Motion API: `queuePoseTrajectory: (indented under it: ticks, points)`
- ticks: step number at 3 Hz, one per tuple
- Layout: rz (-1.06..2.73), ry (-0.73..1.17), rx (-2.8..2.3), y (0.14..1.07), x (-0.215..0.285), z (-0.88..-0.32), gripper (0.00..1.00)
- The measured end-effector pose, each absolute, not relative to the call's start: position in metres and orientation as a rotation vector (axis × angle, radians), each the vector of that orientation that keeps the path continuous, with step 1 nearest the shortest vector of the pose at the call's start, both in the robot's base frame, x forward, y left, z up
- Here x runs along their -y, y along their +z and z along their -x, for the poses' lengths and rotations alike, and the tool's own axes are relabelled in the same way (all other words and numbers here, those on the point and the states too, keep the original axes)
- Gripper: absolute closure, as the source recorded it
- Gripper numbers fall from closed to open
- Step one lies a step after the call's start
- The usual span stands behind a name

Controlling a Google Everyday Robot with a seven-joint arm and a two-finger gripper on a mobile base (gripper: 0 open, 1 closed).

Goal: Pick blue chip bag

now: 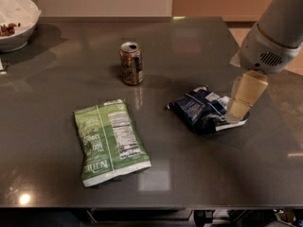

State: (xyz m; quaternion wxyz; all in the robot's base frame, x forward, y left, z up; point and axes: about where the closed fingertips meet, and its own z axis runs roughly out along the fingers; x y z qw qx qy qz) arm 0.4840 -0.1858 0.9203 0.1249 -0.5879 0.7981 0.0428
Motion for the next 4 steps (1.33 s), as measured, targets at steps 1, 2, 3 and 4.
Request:
queuePoseTrajectory:
  ticks: [1, 2, 3, 4]
  points:
    - [1.690, 0.149, -2.383, 0.900, 0.177, -0.483, 0.00]
    - [1.660, 0.167, -2.439, 0.882, 0.171, -0.482, 0.00]
    - [1.636, 0.162, -2.465, 0.867, 0.166, -0.480, 0.00]
    - [1.623, 0.146, -2.477, 0.857, 0.164, -0.480, 0.05]
